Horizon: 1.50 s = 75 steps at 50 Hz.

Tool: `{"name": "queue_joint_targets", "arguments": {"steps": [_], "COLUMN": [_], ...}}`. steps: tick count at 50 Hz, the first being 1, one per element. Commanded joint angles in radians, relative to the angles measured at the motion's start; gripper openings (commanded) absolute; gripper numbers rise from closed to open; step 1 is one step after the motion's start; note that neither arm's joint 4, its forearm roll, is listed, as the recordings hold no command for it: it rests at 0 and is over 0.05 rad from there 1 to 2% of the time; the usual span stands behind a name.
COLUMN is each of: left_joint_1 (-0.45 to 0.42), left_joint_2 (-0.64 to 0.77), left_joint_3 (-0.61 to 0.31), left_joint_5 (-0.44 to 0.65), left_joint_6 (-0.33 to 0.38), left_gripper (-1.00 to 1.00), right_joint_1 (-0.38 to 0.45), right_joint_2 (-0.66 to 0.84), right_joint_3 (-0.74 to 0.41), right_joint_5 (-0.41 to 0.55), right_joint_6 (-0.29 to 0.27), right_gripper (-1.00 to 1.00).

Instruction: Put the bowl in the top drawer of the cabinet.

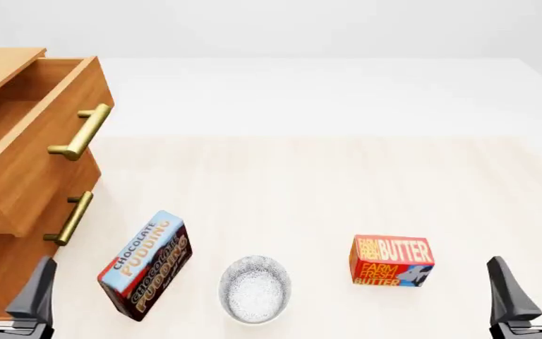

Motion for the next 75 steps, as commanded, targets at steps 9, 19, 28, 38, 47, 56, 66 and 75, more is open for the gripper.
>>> {"name": "queue_joint_targets", "arguments": {"steps": [9,19,28,38,47,56,66,75], "left_joint_1": [-0.016,-0.017,-0.021,-0.069,-0.095,-0.138,-0.148,-0.137], "left_joint_2": [-0.009,-0.010,-0.010,-0.010,-0.010,-0.010,-0.009,0.037], "left_joint_3": [-0.067,-0.162,-0.233,-0.345,-0.416,-0.510,-0.580,-0.646], "left_joint_5": [0.037,0.080,0.109,0.192,0.265,0.343,0.403,0.423], "left_joint_6": [-0.004,0.002,0.010,0.045,0.093,0.173,0.209,0.227], "left_gripper": [1.00,1.00,1.00,1.00,1.00,1.00,1.00,1.00], "right_joint_1": [0.000,0.000,0.000,0.000,0.000,0.000,0.000,0.000], "right_joint_2": [0.000,0.000,0.000,0.000,0.000,0.000,0.000,0.000], "right_joint_3": [0.001,0.001,0.001,0.001,0.001,0.001,0.001,0.001], "right_joint_5": [-0.001,-0.001,-0.001,-0.001,-0.001,-0.001,-0.001,-0.001], "right_joint_6": [0.000,0.000,0.000,0.000,0.000,0.000,0.000,0.000], "right_gripper": [1.00,1.00,1.00,1.00,1.00,1.00,1.00,1.00]}}
